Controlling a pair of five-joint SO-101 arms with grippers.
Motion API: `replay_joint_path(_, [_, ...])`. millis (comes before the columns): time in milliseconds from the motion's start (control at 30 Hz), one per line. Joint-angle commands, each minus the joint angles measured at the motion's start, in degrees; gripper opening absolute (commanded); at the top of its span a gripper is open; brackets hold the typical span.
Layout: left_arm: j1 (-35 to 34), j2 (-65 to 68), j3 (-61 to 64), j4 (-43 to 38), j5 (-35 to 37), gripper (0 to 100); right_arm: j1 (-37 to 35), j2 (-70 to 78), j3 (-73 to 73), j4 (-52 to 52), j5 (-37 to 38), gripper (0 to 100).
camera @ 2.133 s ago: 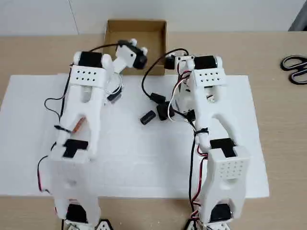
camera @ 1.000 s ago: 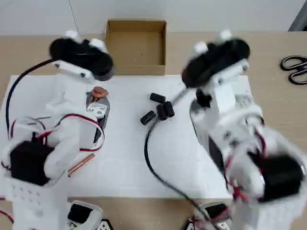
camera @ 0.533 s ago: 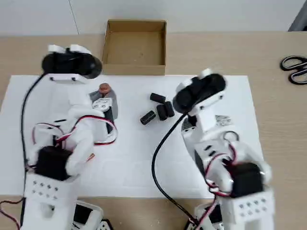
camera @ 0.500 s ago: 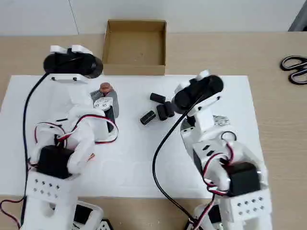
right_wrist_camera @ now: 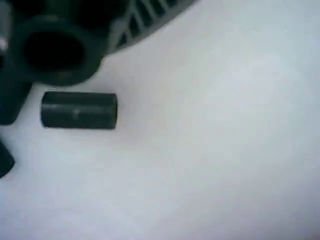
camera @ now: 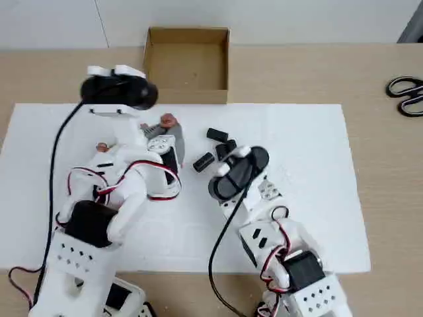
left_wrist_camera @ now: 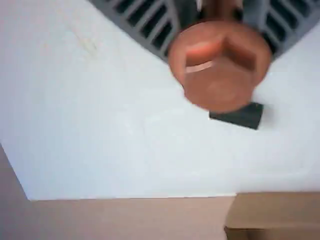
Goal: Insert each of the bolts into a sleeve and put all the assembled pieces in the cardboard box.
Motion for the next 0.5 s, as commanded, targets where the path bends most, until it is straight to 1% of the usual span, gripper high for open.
replay_joint_path(0, [1.23,-0.88,0.66,-5.01,0.18,0,-0.04,-6.81,4.31,-1.63,-3.78,0.4])
replay_joint_path(100, [3.78,-0.88,3.91,-10.55,0.18,0,-0.22,-11.74,8.35,-1.63,-12.13,0.4])
replay_joint_path(167, [5.63,-0.88,5.85,-12.75,0.00,0,-0.22,-14.90,10.46,-1.63,-15.91,0.4])
replay_joint_path(233, [6.95,-1.14,7.52,-14.42,0.00,0,-0.22,-17.71,11.87,-1.54,-17.14,0.4])
replay_joint_path(333, [9.05,-1.23,9.54,-16.53,0.18,0,-0.22,-20.62,13.10,-1.54,-17.05,0.4])
replay_joint_path(467, [11.43,-1.23,11.21,-18.11,0.18,0,-0.31,-20.88,13.54,-1.54,-17.41,0.4])
